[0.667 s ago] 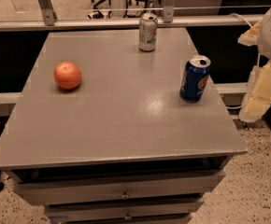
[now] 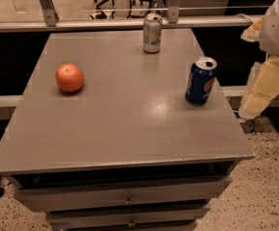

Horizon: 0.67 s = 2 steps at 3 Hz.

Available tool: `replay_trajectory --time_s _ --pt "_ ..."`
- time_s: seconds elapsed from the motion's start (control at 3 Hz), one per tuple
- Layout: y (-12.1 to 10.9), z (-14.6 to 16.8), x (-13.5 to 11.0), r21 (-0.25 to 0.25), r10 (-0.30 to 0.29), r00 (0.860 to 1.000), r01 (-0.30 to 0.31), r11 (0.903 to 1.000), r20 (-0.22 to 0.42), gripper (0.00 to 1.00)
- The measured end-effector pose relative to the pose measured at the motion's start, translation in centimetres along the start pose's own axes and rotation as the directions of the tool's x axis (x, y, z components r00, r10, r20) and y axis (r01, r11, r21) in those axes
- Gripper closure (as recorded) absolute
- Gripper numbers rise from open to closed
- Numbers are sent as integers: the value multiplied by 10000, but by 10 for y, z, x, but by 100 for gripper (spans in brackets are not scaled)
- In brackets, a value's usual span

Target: Pick 7up can

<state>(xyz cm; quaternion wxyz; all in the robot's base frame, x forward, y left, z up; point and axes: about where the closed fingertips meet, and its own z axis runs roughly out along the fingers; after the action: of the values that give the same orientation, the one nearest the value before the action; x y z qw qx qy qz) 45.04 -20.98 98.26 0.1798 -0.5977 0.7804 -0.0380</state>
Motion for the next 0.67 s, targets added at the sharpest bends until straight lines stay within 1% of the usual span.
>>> replay_trajectory --time_s 0.33,0.67 --pt "-33 4 -36 265 526 9938 -554 9981 978 0" --pt "-73 4 -93 210 1385 9634 -1472 9889 2297 0"
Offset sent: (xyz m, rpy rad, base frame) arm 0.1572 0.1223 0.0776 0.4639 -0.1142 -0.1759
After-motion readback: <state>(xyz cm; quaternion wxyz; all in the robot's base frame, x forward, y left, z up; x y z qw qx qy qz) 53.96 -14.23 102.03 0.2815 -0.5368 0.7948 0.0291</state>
